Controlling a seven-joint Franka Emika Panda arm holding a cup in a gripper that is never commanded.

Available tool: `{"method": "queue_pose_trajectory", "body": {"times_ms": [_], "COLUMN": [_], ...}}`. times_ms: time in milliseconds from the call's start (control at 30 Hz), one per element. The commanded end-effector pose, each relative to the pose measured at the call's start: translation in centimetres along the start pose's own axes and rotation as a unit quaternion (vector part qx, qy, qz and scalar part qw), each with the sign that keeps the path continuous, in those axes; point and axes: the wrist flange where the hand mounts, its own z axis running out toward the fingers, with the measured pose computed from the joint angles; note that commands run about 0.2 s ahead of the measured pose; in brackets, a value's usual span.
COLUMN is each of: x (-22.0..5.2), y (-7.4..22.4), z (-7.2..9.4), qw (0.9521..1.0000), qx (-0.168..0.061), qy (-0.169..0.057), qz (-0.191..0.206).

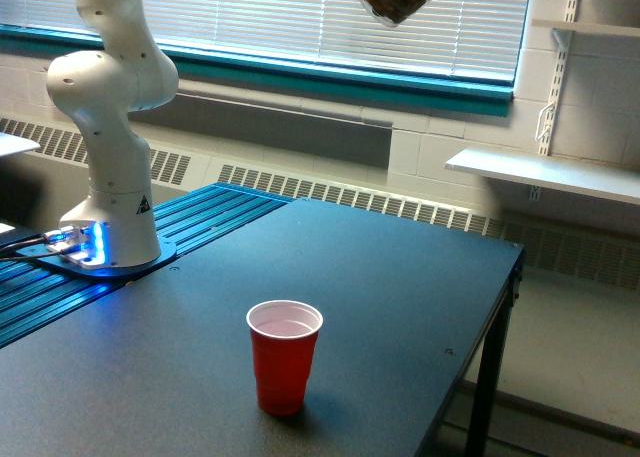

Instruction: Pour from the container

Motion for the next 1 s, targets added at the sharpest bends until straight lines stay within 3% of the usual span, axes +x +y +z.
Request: {"method": "queue_pose_trajectory", "body": {"times_ms": [33, 533, 767, 1000], "x": [1.0, 0.0, -0.8, -1.8], "y": [-0.1, 2.0, 4.4, 6.5], "z": [-2.7, -2.8, -2.2, -1.2], "qw": [0.9997, 0.9997, 0.9998, 0.9996], "qx": [0.016, 0.015, 0.007, -0.017], "qy": [0.017, 0.018, 0.014, 0.013], "qz": [0.005, 0.012, 0.013, 0.020]}}
